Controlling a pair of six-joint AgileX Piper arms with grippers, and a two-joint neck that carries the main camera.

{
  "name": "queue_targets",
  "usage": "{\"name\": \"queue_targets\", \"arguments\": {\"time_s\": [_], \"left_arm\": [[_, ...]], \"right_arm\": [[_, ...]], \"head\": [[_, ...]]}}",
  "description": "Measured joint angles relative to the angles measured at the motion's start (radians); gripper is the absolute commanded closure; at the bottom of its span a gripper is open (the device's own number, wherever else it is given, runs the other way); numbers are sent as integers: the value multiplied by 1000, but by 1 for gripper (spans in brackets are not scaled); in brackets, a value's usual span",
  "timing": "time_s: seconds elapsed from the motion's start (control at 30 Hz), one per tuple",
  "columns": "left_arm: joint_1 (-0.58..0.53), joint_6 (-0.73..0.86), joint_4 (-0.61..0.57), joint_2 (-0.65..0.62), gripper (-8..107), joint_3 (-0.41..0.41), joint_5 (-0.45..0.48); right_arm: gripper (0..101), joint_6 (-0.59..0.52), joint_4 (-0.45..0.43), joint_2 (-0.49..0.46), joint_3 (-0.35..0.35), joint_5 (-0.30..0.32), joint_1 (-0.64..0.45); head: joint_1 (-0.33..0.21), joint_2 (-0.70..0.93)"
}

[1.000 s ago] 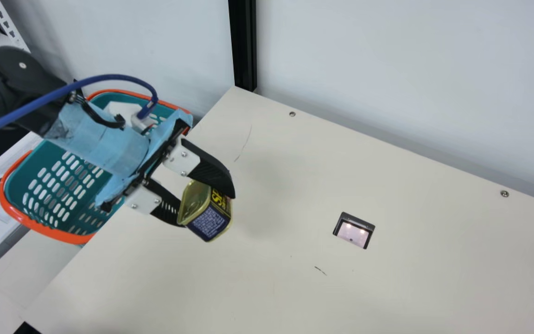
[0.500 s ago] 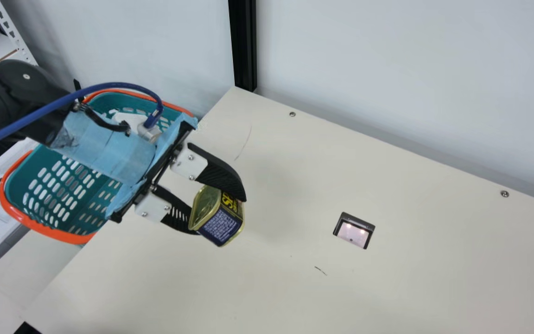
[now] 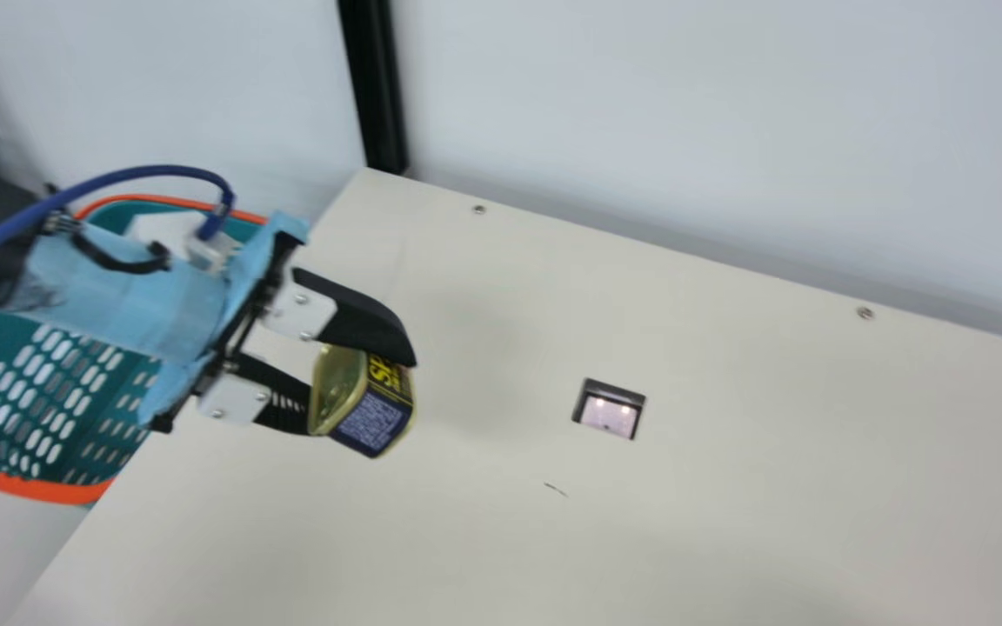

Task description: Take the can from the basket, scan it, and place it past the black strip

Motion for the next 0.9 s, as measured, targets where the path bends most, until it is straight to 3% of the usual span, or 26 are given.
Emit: {"name": "queue_targets", "arguments": {"time_s": [0.23, 0.47, 0.67, 0.9], "left_arm": [[-135, -53, 126, -35, 89, -73, -88], [-314, -135, 320, -27, 89, -146, -131], [-471, -203, 494, -1, 89, -214, -122], [-635, -191, 655, 58, 89, -297, -44]], "right_arm": [[0, 0, 0, 0, 0, 0, 0], [0, 0, 0, 0, 0, 0, 0], [0, 0, 0, 0, 0, 0, 0], [0, 0, 0, 0, 0, 0, 0]], "head": [[10, -143], [87, -271], [87, -297], [87, -297]]}}
